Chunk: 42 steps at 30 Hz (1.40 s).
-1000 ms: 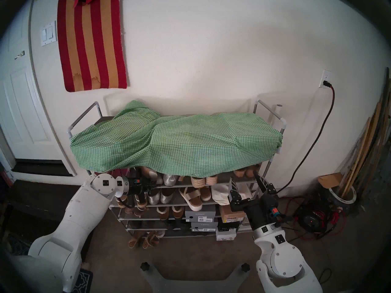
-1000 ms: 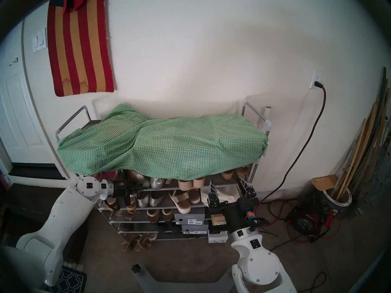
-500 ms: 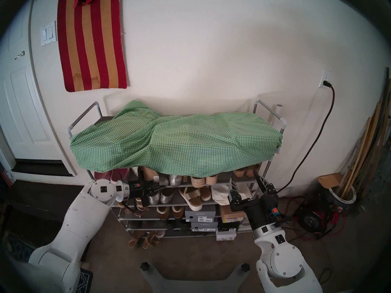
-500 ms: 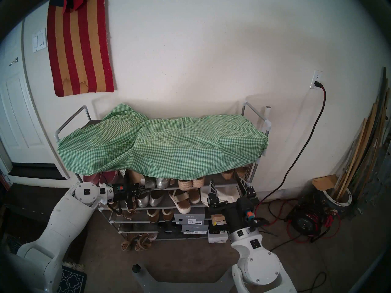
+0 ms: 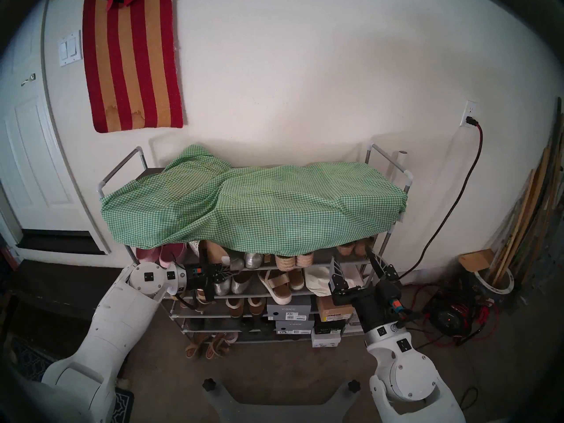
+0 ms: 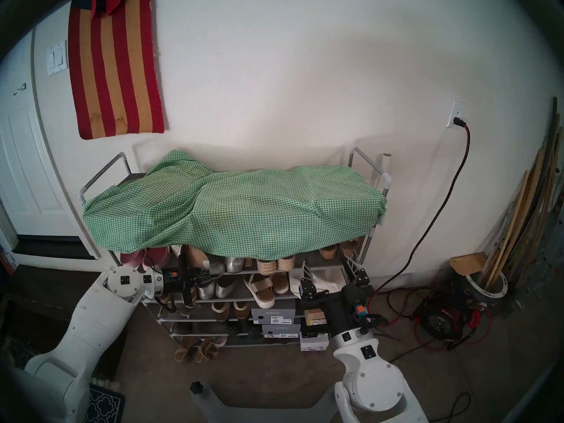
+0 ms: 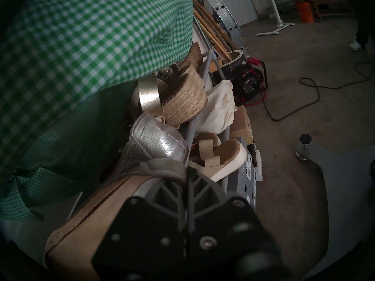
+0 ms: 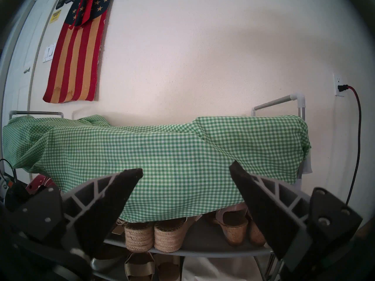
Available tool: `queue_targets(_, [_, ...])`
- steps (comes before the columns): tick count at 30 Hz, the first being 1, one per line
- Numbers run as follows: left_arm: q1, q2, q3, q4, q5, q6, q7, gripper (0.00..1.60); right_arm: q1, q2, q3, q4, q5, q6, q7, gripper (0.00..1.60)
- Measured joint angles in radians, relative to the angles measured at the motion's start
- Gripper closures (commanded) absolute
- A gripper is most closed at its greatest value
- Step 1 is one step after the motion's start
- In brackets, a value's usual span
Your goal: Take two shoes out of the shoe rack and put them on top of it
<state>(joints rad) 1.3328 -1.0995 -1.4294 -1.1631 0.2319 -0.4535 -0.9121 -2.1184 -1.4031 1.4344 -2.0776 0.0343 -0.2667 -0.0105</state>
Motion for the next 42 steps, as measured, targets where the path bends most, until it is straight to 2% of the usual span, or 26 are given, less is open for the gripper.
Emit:
queue_targets(3, [0.004,-0.001,-0.004,-0.005,-0.005,0.001,-0.007,1.60,0.000,0.000,0.000,0.000,0.000,0.000,0.000,0.00])
queue_targets(8, [0.036,0.010,-0.023,-0.066,-0.045,0.022,-0.047,1.60,0.000,0.000,0.000,0.000,0.000,0.000,0.000,0.00])
queue_targets(18, [0.147,0.068,-0.079,-0.233,-0.206,0.066,-0.212,1.60,0.000,0.000,0.000,0.000,0.000,0.000,0.000,0.00])
queue_targets(29, [0.283,0.140,-0.127,-0.390,-0.340,0.165,-0.358,1.60,0.000,0.000,0.000,0.000,0.000,0.000,0.000,0.00])
queue_targets(37, [0.379,0.175,-0.200,-0.477,-0.394,0.236,-0.397,1.60,0.000,0.000,0.000,0.000,0.000,0.000,0.000,0.00])
queue_targets(42, [0.453,0.197,-0.289,-0.560,-0.427,0.281,-0.418,1.60,0.000,0.000,0.000,0.000,0.000,0.000,0.000,0.00])
